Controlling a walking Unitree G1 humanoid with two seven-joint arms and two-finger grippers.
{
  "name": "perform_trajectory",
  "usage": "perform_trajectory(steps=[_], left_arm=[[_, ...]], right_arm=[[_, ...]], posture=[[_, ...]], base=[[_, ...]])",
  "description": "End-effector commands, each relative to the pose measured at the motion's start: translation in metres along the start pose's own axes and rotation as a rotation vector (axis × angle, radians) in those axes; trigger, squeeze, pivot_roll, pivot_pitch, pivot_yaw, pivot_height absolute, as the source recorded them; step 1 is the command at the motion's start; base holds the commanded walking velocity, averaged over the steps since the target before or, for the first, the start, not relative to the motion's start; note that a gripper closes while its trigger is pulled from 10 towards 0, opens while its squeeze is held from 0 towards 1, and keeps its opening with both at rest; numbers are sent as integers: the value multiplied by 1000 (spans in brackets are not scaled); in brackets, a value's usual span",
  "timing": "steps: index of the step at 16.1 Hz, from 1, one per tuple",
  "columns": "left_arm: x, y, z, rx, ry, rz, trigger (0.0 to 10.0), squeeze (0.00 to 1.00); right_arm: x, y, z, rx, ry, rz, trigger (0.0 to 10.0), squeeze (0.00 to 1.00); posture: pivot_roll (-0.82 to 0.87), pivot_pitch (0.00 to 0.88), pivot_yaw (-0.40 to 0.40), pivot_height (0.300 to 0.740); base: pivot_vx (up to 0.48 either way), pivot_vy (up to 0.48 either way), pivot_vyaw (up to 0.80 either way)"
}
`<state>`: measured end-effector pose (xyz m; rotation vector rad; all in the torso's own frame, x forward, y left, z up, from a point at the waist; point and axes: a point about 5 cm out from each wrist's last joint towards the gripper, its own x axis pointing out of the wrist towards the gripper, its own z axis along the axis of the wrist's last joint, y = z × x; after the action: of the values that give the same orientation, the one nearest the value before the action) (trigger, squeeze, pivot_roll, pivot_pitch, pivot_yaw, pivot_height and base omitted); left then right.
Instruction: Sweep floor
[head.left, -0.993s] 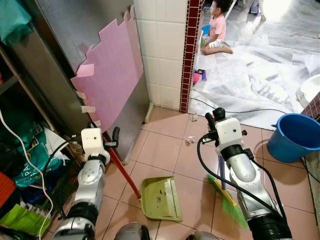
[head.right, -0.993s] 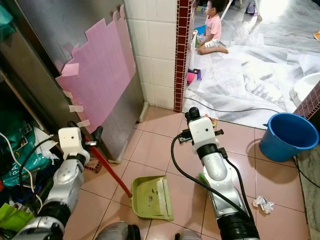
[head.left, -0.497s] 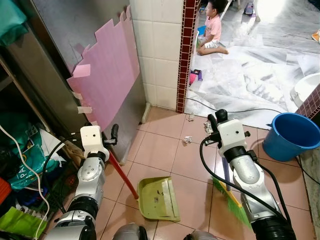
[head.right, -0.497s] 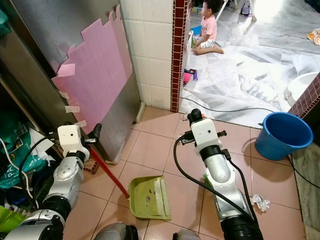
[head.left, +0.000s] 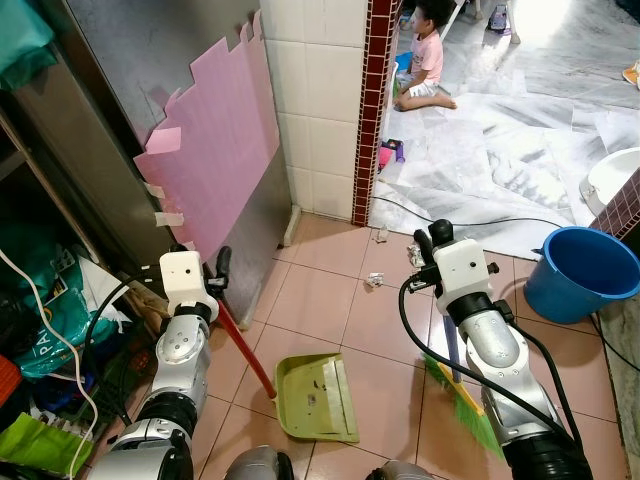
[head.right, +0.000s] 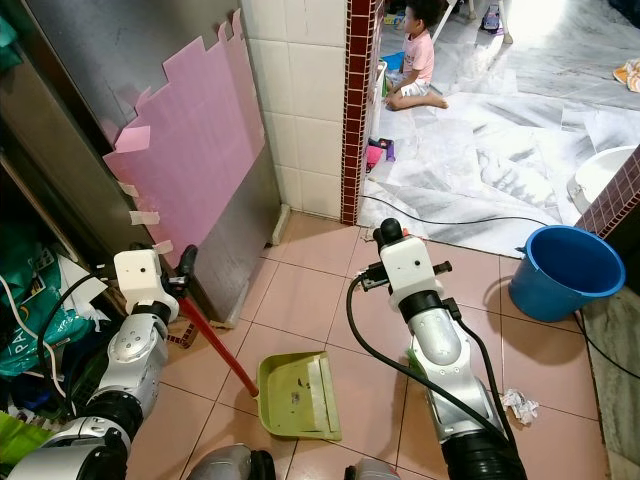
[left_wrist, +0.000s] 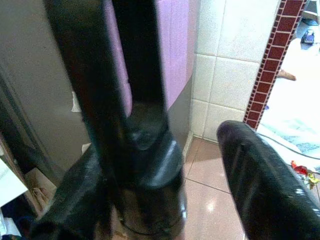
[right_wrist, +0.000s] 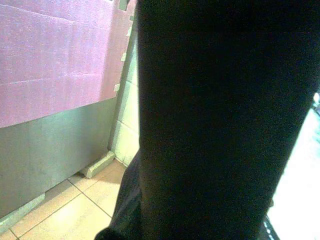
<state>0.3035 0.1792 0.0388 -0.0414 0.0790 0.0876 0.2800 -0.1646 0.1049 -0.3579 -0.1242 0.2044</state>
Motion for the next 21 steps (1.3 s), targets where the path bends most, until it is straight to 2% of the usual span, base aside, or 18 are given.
perform_trajectory(steps=[1, 15, 21], left_arm=[[3, 5, 5, 3, -14, 11, 0, 0], [4, 1, 3, -27, -17, -28, 0, 0], [4, -3, 4, -76, -25, -48, 0, 0]], right_arm=[[3, -1, 12, -23, -51, 1, 10000, 0], [5, -1, 13, -25, -55, 4, 10000, 0], [5, -1, 13, -26, -57, 6, 10000, 0]], posture=[[-120, 0, 36, 740], [-122, 0, 35, 740], [-123, 0, 34, 740]], base=[[0, 0, 0], [0, 0, 0], [0, 0, 0]])
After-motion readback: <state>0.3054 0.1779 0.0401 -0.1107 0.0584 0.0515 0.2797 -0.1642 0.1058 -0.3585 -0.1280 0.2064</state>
